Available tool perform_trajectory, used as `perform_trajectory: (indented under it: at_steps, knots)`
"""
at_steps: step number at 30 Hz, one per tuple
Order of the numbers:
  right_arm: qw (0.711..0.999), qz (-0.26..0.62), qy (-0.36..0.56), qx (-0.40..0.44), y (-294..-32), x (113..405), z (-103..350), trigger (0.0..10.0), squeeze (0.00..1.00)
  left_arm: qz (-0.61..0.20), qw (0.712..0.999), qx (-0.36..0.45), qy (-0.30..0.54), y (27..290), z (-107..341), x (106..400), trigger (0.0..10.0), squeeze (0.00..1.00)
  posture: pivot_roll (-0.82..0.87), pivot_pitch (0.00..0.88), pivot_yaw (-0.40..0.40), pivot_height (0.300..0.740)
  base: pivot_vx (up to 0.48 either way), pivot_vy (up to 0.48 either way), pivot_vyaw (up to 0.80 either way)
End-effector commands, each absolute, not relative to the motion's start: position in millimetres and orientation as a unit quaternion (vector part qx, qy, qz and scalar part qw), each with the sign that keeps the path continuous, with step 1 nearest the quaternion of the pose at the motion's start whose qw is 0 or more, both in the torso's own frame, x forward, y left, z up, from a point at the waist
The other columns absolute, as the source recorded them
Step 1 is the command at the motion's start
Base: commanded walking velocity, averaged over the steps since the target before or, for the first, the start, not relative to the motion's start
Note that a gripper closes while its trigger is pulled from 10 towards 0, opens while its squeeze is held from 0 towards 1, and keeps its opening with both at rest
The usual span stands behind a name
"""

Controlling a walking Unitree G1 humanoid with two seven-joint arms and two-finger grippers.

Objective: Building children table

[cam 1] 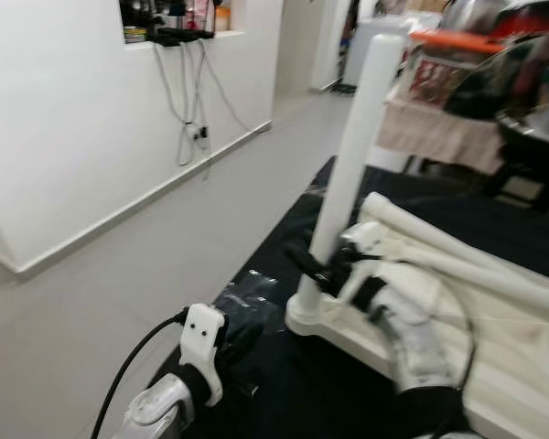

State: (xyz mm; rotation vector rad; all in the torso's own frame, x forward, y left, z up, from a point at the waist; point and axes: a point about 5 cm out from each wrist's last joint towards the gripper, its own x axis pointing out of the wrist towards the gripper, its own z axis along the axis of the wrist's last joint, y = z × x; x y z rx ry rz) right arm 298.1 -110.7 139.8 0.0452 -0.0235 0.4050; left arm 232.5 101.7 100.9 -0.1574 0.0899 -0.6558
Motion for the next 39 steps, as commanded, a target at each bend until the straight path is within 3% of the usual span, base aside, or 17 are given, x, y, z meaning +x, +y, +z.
perform_trajectory:
  at_steps: [1,5,6,9,10,11,20,21,24,29,30,34,35,39]
  knots:
    - [0.984,0.168,0.065,0.003,-116,292,112,0.0,0.0,-0.321,0.943,-0.072,0.046,103,100,233,10.0,0.0,-0.01,0.0,-0.082,0.74,0.0,0.0,0.0]
    - [0.978,0.196,0.069,-0.002,-116,301,111,0.0,0.0,-0.323,0.942,-0.074,0.047,104,100,234,10.0,0.0,0.01,0.0,-0.09,0.74,0.0,0.0,0.0]
    - [0.978,0.197,0.074,0.002,-116,301,111,10.0,0.0,-0.32,0.943,-0.072,0.046,104,100,234,10.0,0.0,0.02,0.0,-0.09,0.74,0.0,0.0,0.0]
    - [0.975,0.21,0.066,0.014,-116,299,115,10.0,0.0,-0.317,0.945,-0.07,0.044,104,101,235,10.0,0.0,0.02,0.0,-0.089,0.74,0.0,0.0,0.0]
    - [0.972,0.222,0.068,0.022,-114,297,117,10.0,0.4,-0.317,0.945,-0.071,0.044,104,101,235,10.0,0.0,0.02,0.0,-0.089,0.74,0.0,0.0,0.0]
    - [0.968,0.238,0.069,0.033,-112,296,120,10.0,1.0,-0.318,0.944,-0.071,0.044,104,101,235,10.0,0.0,0.01,0.0,-0.087,0.74,0.0,0.0,0.0]
    - [0.932,0.354,0.038,0.06,-117,306,147,10.0,1.0,-0.32,0.944,-0.073,0.045,103,101,236,10.0,0.0,0.02,0.0,-0.081,0.74,0.0,0.0,0.0]
    - [0.912,0.404,0.047,0.056,-125,313,150,10.0,0.0,-0.32,0.944,-0.073,0.046,102,100,236,10.0,0.0,0.03,0.0,-0.086,0.74,0.0,0.0,0.0]
    - [0.88,0.47,0.061,0.026,-141,330,153,10.0,0.0,-0.32,0.944,-0.072,0.046,102,100,236,10.0,0.0,0.04,0.0,-0.09,0.74,0.0,0.0,0.0]
    - [0.839,0.541,0.05,0.034,-147,335,159,10.0,0.0,-0.319,0.944,-0.07,0.045,102,99,236,10.0,0.0,0.05,0.0,-0.092,0.74,0.0,0.0,0.0]
    - [0.837,0.543,0.046,0.047,-149,339,162,8.1,0.0,-0.319,0.944,-0.07,0.045,101,99,236,10.0,0.0,0.05,0.0,-0.093,0.74,0.0,0.0,0.0]
    - [0.835,0.544,0.042,0.062,-150,343,164,8.1,0.0,-0.319,0.944,-0.07,0.045,101,99,236,10.0,0.0,0.05,0.0,-0.093,0.74,0.0,0.0,0.0]
    - [0.834,0.545,0.043,0.072,-151,345,164,0.0,0.0,-0.319,0.944,-0.069,0.046,101,99,235,10.0,0.0,0.06,0.0,-0.093,0.74,0.0,0.0,0.0]
    - [0.833,0.545,0.052,0.08,-154,350,162,0.0,0.0,-0.32,0.944,-0.069,0.046,100,99,235,10.0,0.0,0.07,0.0,-0.094,0.74,0.0,0.0,0.0]
